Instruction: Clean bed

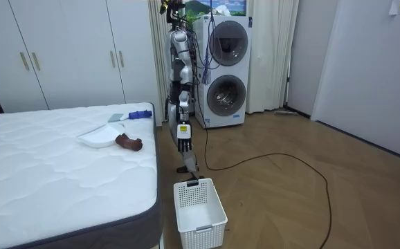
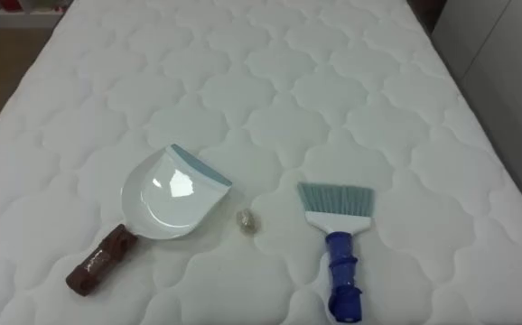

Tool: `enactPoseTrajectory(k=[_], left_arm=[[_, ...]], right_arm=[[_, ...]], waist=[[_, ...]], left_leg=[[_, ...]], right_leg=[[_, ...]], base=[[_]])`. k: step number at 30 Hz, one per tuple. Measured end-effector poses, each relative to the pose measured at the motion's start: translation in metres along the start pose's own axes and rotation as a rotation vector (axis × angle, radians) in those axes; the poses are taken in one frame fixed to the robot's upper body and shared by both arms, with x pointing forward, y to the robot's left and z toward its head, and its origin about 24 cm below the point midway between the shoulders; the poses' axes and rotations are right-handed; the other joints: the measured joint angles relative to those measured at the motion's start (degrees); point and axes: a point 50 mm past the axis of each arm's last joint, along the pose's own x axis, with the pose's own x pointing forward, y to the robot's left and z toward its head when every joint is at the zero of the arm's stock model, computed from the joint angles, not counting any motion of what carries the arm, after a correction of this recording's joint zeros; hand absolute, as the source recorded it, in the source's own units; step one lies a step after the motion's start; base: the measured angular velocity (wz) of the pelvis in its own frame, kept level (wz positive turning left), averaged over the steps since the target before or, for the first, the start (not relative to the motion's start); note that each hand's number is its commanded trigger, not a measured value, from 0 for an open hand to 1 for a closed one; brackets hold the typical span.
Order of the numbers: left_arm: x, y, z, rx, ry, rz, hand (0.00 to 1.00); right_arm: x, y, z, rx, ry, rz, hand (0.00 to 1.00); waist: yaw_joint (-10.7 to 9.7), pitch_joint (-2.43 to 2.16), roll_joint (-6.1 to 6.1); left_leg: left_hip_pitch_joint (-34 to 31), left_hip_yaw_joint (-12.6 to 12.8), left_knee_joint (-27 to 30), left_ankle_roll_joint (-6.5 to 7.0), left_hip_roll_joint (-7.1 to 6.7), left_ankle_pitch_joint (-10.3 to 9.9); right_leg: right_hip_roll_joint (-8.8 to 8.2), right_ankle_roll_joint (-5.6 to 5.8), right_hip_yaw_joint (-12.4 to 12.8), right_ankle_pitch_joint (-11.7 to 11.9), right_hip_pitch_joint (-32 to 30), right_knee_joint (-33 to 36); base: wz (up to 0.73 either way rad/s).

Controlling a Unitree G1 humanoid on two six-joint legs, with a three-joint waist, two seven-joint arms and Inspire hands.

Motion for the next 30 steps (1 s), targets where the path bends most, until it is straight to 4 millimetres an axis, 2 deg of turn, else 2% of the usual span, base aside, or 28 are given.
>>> enactPoseTrajectory(k=[13, 19, 25, 30], left_arm=[[0.000, 0.001, 0.001, 0.005, -0.015, 0.011, 0.00], [-0.001, 0.006, 0.004, 0.004, -0.037, 0.092, 0.00], [-0.004, 0.021, 0.019, 0.026, -0.112, 0.261, 0.00], [-0.016, 0.041, 0.057, -0.013, -0.300, 0.431, 0.00]], right_arm=[[0.000, -0.001, 0.002, -0.005, -0.008, -0.009, 0.00], [0.000, -0.001, 0.005, -0.007, -0.026, -0.017, 0.00], [0.000, -0.001, 0.007, -0.013, -0.047, -0.031, 0.00], [0.000, -0.001, 0.011, -0.009, -0.071, -0.044, 0.00]], waist=[[-0.13, 0.02, -0.18], [-0.06, 0.01, -0.19], [-0.02, -0.21, -0.55], [0.04, -0.25, -0.68]], left_leg=[[-0.06, -0.01, -0.02, 0.00, -0.03, 0.00], [-0.06, -0.26, -0.10, 0.00, -0.02, 0.00], [0.04, -0.24, -0.03, 0.00, -0.03, 0.00], [0.14, -0.28, 0.11, 0.00, -0.02, 0.00]], right_leg=[[-0.03, 0.01, -0.05, -0.01, 0.05, -0.03], [0.01, 0.03, -0.06, -0.02, -0.18, -0.17], [0.00, 0.02, -0.25, -0.02, -0.19, -0.11], [-0.01, 0.01, -0.21, 0.09, -0.17, -0.09]], base=[[0.00], [0.00], [0.00], [0.00]])
